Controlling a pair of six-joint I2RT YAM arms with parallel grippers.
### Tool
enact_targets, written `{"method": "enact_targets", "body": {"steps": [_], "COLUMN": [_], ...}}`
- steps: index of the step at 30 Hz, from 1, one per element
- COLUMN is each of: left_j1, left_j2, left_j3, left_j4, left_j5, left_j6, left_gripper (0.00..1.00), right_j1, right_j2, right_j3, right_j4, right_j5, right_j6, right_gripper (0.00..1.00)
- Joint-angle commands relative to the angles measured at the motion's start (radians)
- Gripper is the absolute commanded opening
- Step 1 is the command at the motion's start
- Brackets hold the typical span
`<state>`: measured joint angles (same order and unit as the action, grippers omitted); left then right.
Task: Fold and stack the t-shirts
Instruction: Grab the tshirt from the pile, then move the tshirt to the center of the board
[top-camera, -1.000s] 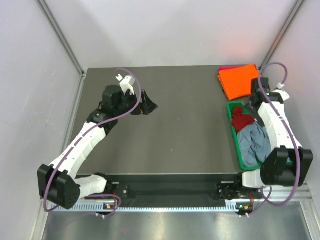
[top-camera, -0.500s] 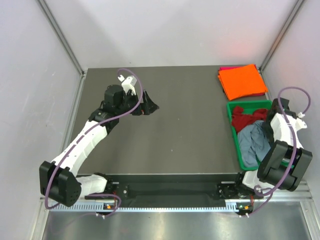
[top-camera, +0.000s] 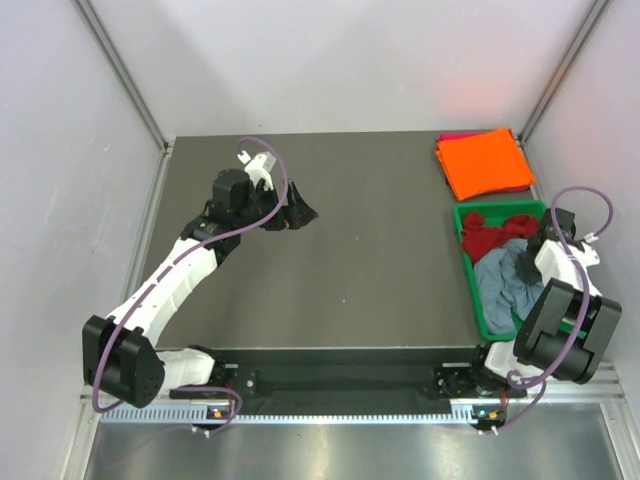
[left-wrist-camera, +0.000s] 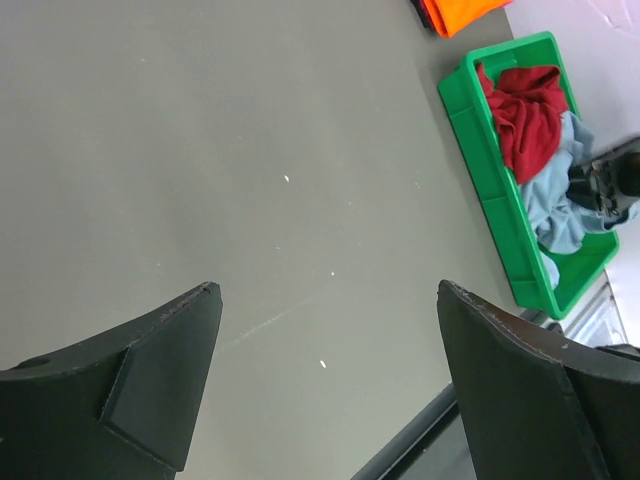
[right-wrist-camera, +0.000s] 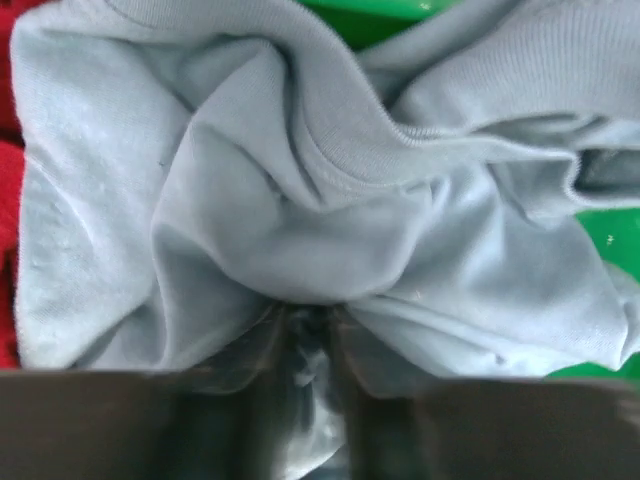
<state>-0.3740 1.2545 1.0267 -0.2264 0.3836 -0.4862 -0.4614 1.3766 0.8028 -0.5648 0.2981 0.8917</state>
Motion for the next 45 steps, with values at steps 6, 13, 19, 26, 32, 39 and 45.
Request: {"method": "enact_targets", "body": {"steps": [6,13,19,26,32,39,45], "left_j1": [0.000,0.000,0.001,0.003,0.030,0.073,0.072], "left_j2": [0.005,-0.018,-0.021,-0.044,-0.067,-0.122,-0.156], "left_j3": [0.036,0.027,0.030,0.035,0.044,0.072,0.055], "left_j4": [0.021,0.029,0.029,0.018,-0.001,-0.117,-0.116], "left_j5": [-0.025,-0.035,-0.040,-0.061,-0.106,-0.367,-0.423], "left_j6": [0.024,0.026,0.023,0.017,-0.002,-0.068,-0.068], "left_gripper": [0.92,0.92,0.92,0.92,0.90,0.91,0.92], "right_j1": [-0.016,-0.014,-0.013,0.062,0.450,0.748,0.892], "right_j2": [-0.178,-0.355,-0.424,-0.213,0.099,0.006,-0.109], "right_j3": [0.151,0.327,0.533,0.974,1.512,1.022,0.325], "right_j4": [-0.138,-0.144,0.001,0.112,-0.035,0.257,0.413], "right_j5": [0.116,0.118,-0.155,-0.583,-0.663,-0.593,-0.551], "right_j6": [-0.046,-0.138,-0.208,-0.142,-0.250,-0.237,-0.180], "right_gripper": [0.00,0.00,0.00,0.00,0.00,0.00,0.13]}}
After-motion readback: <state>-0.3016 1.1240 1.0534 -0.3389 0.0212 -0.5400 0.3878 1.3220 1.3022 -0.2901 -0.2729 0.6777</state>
